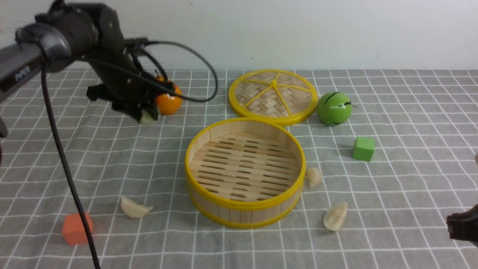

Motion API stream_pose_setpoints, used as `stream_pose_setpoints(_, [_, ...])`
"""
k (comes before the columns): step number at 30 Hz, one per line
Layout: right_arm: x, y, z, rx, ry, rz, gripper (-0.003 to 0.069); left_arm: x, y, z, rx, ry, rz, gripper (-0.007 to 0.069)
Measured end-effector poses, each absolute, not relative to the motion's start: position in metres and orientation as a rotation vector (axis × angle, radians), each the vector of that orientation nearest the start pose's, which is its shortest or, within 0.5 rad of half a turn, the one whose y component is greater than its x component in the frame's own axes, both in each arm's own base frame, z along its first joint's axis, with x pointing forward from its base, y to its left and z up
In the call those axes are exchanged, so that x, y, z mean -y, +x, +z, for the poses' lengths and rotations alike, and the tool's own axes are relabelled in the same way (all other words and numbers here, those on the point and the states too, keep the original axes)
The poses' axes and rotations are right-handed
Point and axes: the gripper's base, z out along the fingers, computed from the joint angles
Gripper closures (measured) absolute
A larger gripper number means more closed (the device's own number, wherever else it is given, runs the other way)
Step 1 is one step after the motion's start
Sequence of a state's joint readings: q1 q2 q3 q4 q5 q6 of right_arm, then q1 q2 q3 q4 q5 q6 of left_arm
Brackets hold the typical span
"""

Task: Put the dumplings into the steamer on the table with the grey tablecloth.
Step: 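Place the dumpling into the bamboo steamer basket with the left gripper, then reach for and grasp a dumpling on the table with the left gripper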

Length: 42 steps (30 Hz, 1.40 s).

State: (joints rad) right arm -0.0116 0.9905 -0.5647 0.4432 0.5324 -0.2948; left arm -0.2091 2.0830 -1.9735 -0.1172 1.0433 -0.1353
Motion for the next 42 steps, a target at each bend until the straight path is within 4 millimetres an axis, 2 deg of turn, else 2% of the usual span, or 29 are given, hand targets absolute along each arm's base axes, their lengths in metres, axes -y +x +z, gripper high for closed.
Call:
stream_pose_setpoints(2, [-0.018, 0.182, 0.252, -2.392, 0.027, 0.305, 0.0627, 0.136, 0.440, 0.308, -2.611, 0.124, -0.361, 0.0391])
stream_pose_setpoints(3, [-0.018, 0.182, 0.252, -2.392, 0.028, 0.306, 0.0627, 0.136, 0.440, 0.308, -2.611, 0.123, -0.367, 0.0391])
stream_pose_setpoints(4, [-0.018, 0.182, 0.253, -2.391, 0.034, 0.313, 0.0627, 0.162, 0.430, 0.310, -2.609, 0.170, -0.425, 0.0391])
stream_pose_setpoints(7, [-0.019, 0.182, 0.253, -2.389, 0.044, 0.325, 0.0626, 0.192, 0.428, 0.288, -2.645, 0.209, -0.452, 0.0391])
stream_pose_setpoints(8, [-0.019, 0.182, 0.253, -2.388, 0.047, 0.329, 0.0626, 0.200, 0.431, 0.273, -2.663, 0.216, -0.450, 0.0391])
stream_pose_setpoints(9, [-0.019, 0.182, 0.253, -2.387, 0.049, 0.331, 0.0626, 0.203, 0.434, 0.265, -2.669, 0.211, -0.450, 0.0391])
stream_pose_setpoints(11, [-0.019, 0.182, 0.253, -2.384, 0.056, 0.341, 0.0626, 0.209, 0.443, 0.234, -2.700, 0.160, -0.441, 0.0359])
stream_pose_setpoints(12, [-0.019, 0.182, 0.253, -2.384, 0.055, 0.341, 0.0626, 0.209, 0.445, 0.230, -2.706, 0.154, -0.438, 0.0354])
stream_pose_setpoints(13, [-0.020, 0.182, 0.253, -2.383, 0.058, 0.343, 0.0623, 0.209, 0.450, 0.215, -2.719, 0.106, -0.420, 0.0301])
stream_pose_setpoints(14, [-0.020, 0.182, 0.253, -2.383, 0.058, 0.343, 0.0623, 0.209, 0.450, 0.215, -2.717, 0.100, -0.417, 0.0294])
stream_pose_setpoints(16, [-0.020, 0.182, 0.253, -2.383, 0.061, 0.347, 0.0618, 0.208, 0.455, 0.203, -2.725, 0.032, -0.393, 0.0205])
stream_pose_setpoints(19, [-0.020, 0.182, 0.253, -2.381, 0.066, 0.354, 0.0618, 0.207, 0.454, 0.203, -2.742, 0.010, -0.397, 0.0146])
stream_pose_setpoints(21, [-0.020, 0.182, 0.254, -2.381, 0.069, 0.357, 0.0617, 0.208, 0.450, 0.215, -2.752, 0.037, -0.399, 0.0129])
stream_pose_setpoints(23, [-0.020, 0.182, 0.254, -2.380, 0.067, 0.357, 0.0615, 0.210, 0.442, 0.238, -2.736, 0.082, -0.397, 0.0129])
stream_pose_setpoints(25, [-0.020, 0.182, 0.254, -2.380, 0.059, 0.354, 0.0614, 0.207, 0.428, 0.276, -2.685, 0.133, -0.380, 0.0141])
stream_pose_setpoints(28, [-0.020, 0.182, 0.254, -2.378, 0.059, 0.359, 0.0610, 0.188, 0.397, 0.340, -2.618, 0.179, -0.302, 0.0173])
stream_pose_setpoints(30, [-0.021, 0.183, 0.253, -2.381, 0.067, 0.367, 0.0608, 0.171, 0.372, 0.362, -2.625, 0.178, -0.227, 0.0193])
stream_pose_setpoints(31, [-0.021, 0.183, 0.253, -2.383, 0.072, 0.372, 0.0608, 0.163, 0.361, 0.362, -2.648, 0.167, -0.191, 0.0201])
stream_pose_setpoints(32, [-0.021, 0.184, 0.252, -2.387, 0.077, 0.377, 0.0607, 0.157, 0.352, 0.360, -2.663, 0.156, -0.168, 0.0207])
stream_pose_setpoints(34, [-0.022, 0.185, 0.250, -2.394, 0.085, 0.387, 0.0608, 0.150, 0.340, 0.338, -2.709, 0.123, -0.141, 0.0214])
stream_pose_setpoints(35, [-0.022, 0.186, 0.249, -2.400, 0.088, 0.390, 0.0606, 0.147, 0.333, 0.313, -2.737, 0.084, -0.139, 0.0216])
stream_pose_setpoints(37, [-0.022, 0.186, 0.249, -2.404, 0.089, 0.393, 0.0604, 0.144, 0.324, 0.279, -2.749, 0.006, -0.154, 0.0219])
stream_pose_setpoints(38, [-0.022, 0.186, 0.249, -2.405, 0.097, 0.404, 0.0601, 0.140, 0.316, 0.246, -2.739, -0.115, -0.184, 0.0220])
stream_pose_setpoints(39, [-0.022, 0.186, 0.249, -2.405, 0.097, 0.404, 0.0601, 0.140, 0.317, 0.246, -2.723, -0.128, -0.195, 0.0220])
stream_pose_setpoints(40, [-0.023, 0.186, 0.249, -2.405, 0.100, 0.414, 0.0600, 0.137, 0.312, 0.227, -2.715, -0.207, -0.208, 0.0220])
stream_pose_setpoints(42, [-0.024, 0.185, 0.249, -2.410, 0.089, 0.423, 0.0599, 0.133, 0.308, 0.210, -2.679, -0.313, -0.219, 0.0220])
